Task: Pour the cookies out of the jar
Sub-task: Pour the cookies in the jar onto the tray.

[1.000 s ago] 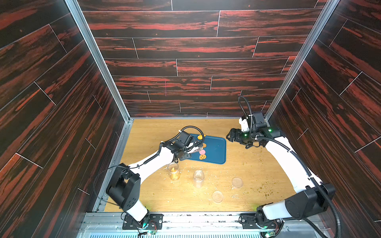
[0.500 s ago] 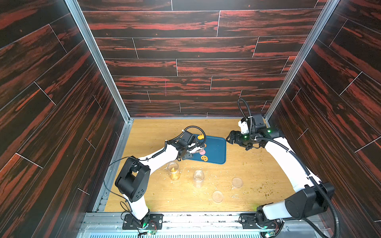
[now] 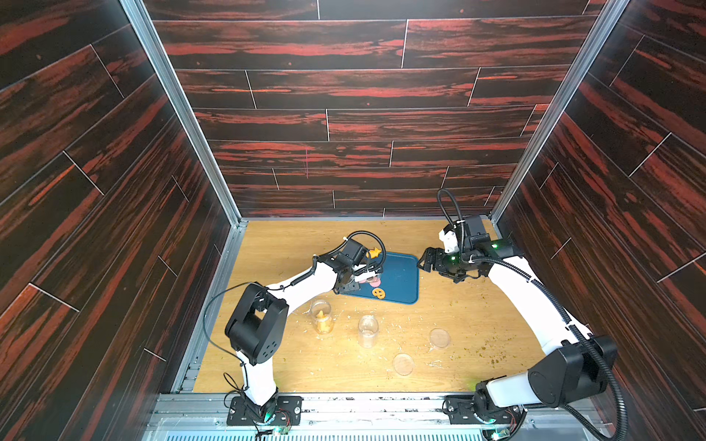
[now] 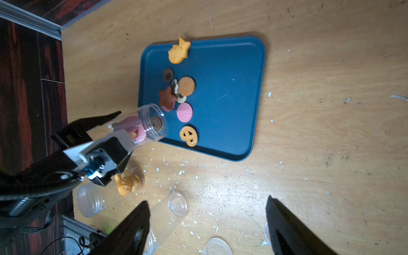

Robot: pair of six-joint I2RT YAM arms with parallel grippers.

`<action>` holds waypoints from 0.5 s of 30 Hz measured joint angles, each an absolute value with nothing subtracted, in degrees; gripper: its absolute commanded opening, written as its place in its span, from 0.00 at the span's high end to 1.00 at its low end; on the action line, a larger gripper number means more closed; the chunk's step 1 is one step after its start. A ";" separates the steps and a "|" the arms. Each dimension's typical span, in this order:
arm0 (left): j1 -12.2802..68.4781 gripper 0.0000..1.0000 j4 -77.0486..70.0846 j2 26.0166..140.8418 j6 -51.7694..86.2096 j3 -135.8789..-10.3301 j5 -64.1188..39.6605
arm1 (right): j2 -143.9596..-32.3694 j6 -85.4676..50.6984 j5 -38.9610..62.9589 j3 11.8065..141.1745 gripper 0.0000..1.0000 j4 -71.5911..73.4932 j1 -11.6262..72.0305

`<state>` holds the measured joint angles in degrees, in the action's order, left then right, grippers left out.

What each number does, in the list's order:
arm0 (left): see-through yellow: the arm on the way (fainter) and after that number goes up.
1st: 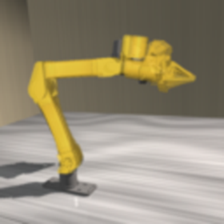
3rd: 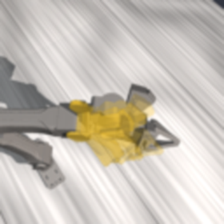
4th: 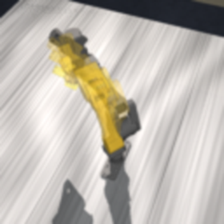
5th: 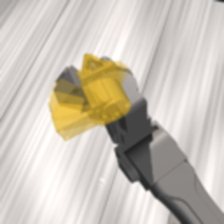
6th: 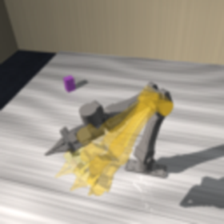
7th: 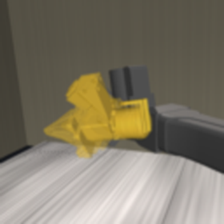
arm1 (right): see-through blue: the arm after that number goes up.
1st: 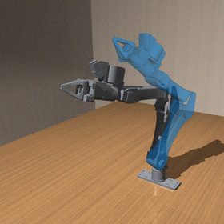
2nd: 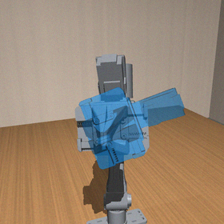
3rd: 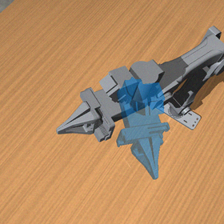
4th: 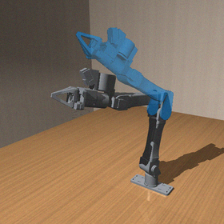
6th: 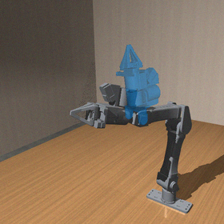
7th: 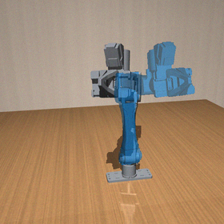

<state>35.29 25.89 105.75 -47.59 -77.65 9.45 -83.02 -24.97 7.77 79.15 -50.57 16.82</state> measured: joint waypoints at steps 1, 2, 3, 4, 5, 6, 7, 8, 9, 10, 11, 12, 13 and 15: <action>35.44 0.70 25.96 105.78 -47.59 -77.80 9.45 | -82.96 -24.97 7.77 78.76 0.14 -50.57 16.80; 35.70 0.70 25.96 105.80 -47.62 -77.89 9.50 | -82.81 -24.97 7.77 78.39 0.14 -50.57 16.73; 35.99 0.70 25.96 105.80 -47.62 -77.93 9.52 | -82.63 -24.97 7.75 78.19 0.14 -50.61 16.69; 36.29 0.70 26.00 105.80 -47.59 -77.97 9.52 | -82.43 -24.97 7.73 78.06 0.14 -50.59 16.64; 36.58 0.70 26.04 105.82 -47.59 -78.02 9.52 | -82.19 -24.97 7.73 78.00 0.14 -50.59 16.62; 36.82 0.70 26.06 105.82 -47.62 -78.02 9.54 | -81.91 -24.97 7.73 77.93 0.14 -50.57 16.60; 37.04 0.70 26.11 105.82 -47.64 -78.02 9.58 | -81.56 -24.97 7.73 77.87 0.14 -50.57 16.58; 37.21 0.70 26.13 105.82 -47.75 -78.02 9.65 | -81.28 -24.97 7.73 77.80 0.14 -50.57 16.58; 37.39 0.70 26.15 105.82 -47.83 -78.02 9.67 | -80.95 -24.97 7.73 77.69 0.14 -50.54 16.56; 37.58 0.70 26.17 105.82 -47.92 -78.02 9.67 | -80.64 -24.97 7.75 77.62 0.14 -50.57 16.53; 37.65 0.70 26.17 105.82 -48.01 -78.02 9.67 | -80.44 -24.99 7.75 77.58 0.14 -50.57 16.49; 37.69 0.70 26.17 105.82 -48.05 -78.02 9.65 | -80.36 -24.99 7.75 77.58 0.14 -50.54 16.45; 37.71 0.70 26.17 105.82 -48.07 -78.02 9.65 | -80.34 -25.02 7.77 77.58 0.14 -50.54 16.38; 37.67 0.70 26.17 105.82 -48.07 -78.02 9.65 | -80.36 -25.04 7.77 77.49 0.14 -50.52 16.36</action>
<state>37.67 26.17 105.82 -48.07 -78.02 9.65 -80.36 -25.04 7.77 77.49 -50.52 16.36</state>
